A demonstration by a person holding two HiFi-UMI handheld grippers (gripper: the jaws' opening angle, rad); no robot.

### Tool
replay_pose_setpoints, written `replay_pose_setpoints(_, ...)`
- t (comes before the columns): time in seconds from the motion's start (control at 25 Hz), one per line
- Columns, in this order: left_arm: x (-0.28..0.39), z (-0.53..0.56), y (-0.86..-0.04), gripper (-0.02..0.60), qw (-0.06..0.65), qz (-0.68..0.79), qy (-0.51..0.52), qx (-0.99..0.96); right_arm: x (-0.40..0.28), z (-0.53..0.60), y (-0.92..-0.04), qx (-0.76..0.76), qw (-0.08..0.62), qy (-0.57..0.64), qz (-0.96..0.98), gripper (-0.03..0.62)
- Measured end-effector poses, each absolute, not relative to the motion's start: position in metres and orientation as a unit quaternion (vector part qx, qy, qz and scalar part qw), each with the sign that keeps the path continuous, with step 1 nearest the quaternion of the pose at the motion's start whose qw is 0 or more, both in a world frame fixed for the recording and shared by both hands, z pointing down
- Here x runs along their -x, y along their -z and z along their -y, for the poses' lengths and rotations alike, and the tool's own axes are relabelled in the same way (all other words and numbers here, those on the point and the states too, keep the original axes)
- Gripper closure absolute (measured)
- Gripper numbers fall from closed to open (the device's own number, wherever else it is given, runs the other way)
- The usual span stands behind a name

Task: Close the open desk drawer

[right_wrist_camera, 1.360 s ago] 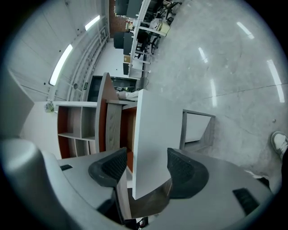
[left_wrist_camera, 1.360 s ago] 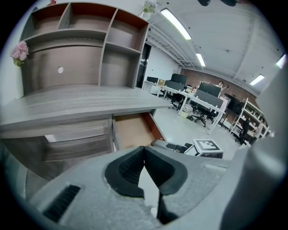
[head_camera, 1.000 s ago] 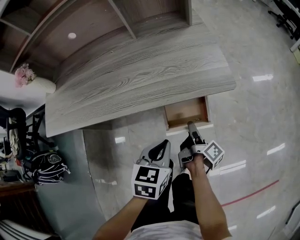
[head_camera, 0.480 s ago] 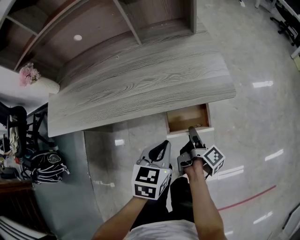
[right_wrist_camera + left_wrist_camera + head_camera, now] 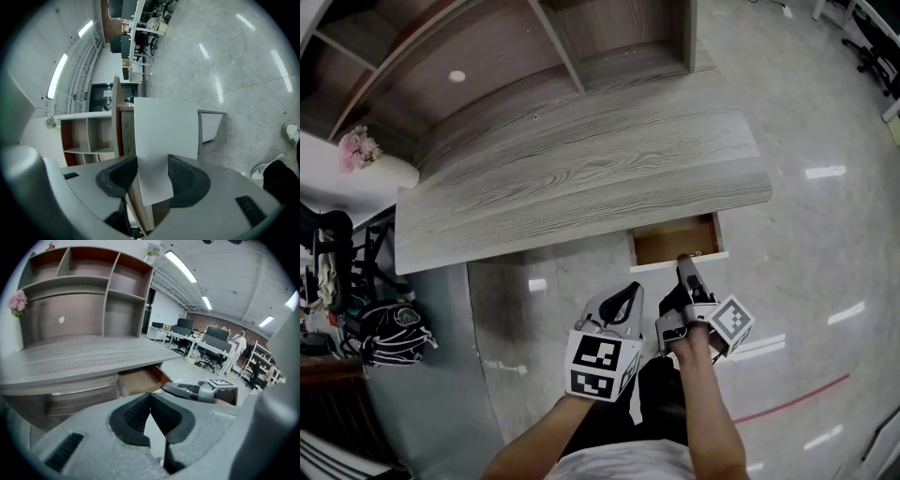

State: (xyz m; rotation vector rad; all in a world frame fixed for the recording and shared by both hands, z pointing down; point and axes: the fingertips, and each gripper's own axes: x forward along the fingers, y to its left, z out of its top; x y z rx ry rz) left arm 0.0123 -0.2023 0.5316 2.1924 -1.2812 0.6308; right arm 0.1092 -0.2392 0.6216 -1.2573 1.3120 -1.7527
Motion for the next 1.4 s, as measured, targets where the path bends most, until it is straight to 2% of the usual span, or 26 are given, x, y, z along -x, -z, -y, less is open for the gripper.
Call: replay_pose_setpoints(1.4, -0.012, 0.236, -0.525, 0.577, 0.256, 0.469, -0.232, -0.812, -0.100, 0.317, -0.620, 0.457, 0.307, 0.641, -0.535, 0.400)
